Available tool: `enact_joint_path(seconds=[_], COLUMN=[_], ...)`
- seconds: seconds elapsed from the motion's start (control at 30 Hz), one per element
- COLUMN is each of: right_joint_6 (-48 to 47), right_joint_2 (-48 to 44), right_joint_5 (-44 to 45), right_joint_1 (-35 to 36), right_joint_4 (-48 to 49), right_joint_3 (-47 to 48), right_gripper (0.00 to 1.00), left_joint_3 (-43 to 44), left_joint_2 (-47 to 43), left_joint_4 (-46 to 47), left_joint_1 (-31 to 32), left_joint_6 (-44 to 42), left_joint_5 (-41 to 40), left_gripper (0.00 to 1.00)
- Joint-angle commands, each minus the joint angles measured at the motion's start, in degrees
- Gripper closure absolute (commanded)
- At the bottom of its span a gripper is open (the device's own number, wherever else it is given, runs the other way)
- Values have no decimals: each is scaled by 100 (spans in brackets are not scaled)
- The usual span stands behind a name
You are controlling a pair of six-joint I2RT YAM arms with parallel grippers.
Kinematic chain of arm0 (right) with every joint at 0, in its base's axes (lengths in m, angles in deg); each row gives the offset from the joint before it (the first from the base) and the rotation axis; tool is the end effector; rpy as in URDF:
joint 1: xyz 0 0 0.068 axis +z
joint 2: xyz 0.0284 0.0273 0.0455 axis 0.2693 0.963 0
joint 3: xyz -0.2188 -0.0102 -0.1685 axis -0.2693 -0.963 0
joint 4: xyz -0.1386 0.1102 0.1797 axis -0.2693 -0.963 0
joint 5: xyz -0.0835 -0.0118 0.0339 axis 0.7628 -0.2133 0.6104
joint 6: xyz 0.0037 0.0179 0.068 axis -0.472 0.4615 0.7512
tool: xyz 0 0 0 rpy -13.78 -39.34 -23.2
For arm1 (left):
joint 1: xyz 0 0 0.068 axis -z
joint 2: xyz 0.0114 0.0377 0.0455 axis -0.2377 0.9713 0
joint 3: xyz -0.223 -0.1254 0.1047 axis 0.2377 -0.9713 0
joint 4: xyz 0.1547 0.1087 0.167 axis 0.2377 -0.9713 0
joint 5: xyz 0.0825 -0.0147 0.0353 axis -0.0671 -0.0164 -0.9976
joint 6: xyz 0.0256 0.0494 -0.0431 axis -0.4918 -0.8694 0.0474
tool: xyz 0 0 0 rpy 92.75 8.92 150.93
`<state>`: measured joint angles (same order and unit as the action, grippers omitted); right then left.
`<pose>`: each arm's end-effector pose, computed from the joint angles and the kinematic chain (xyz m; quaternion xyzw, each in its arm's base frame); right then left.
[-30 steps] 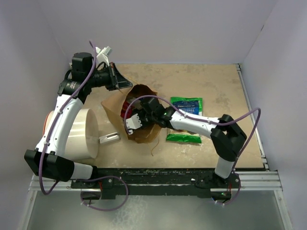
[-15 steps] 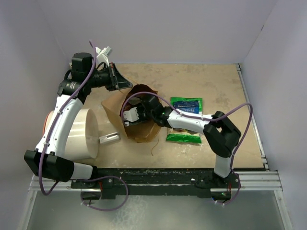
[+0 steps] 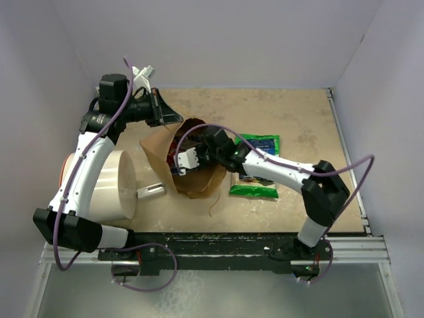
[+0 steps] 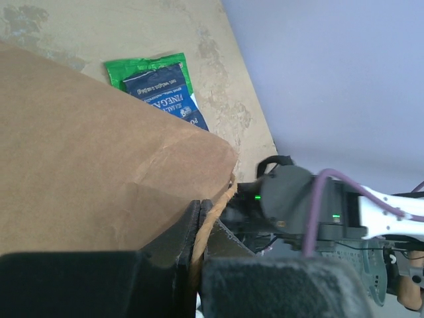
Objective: Take the snacks out of the paper bag
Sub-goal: Take out the snack from the paper bag.
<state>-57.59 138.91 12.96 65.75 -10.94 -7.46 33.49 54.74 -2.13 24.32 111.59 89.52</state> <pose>0.2620 0.3225 0.2528 -0.7371 0.4507 -0.0181 0.5032 0.2791 -0.0919 0.4136 0.0287 0.8171 -0.4704 0.3321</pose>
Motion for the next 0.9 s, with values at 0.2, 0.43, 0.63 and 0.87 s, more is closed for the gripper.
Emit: enact_joint_path(seconds=[0.2,0.43,0.63,0.87], right_joint_6=[1598,2820,3380,4773], right_joint_2=[-1094,-2018,-2996,-3908], right_joint_5=[-363,-168,-425,1353], right_joint_1=[-3,-3,-3,-3], right_joint_4=[-2596,-2950,-3610,-4023], right_joint_3=[1230,1487,1653,1899], right_gripper=[100,100,100,100], left_joint_3=[119,145,248,255], left_joint_2=[-106,-51,-6,10], left_joint_4=[314,333,293,260], left_joint_1=[-55,-55,-55,-55], left_joint_6=[-16,36,140,209], left_joint_5=[-113,-210,-289,-355], left_gripper=[100,100,100,100])
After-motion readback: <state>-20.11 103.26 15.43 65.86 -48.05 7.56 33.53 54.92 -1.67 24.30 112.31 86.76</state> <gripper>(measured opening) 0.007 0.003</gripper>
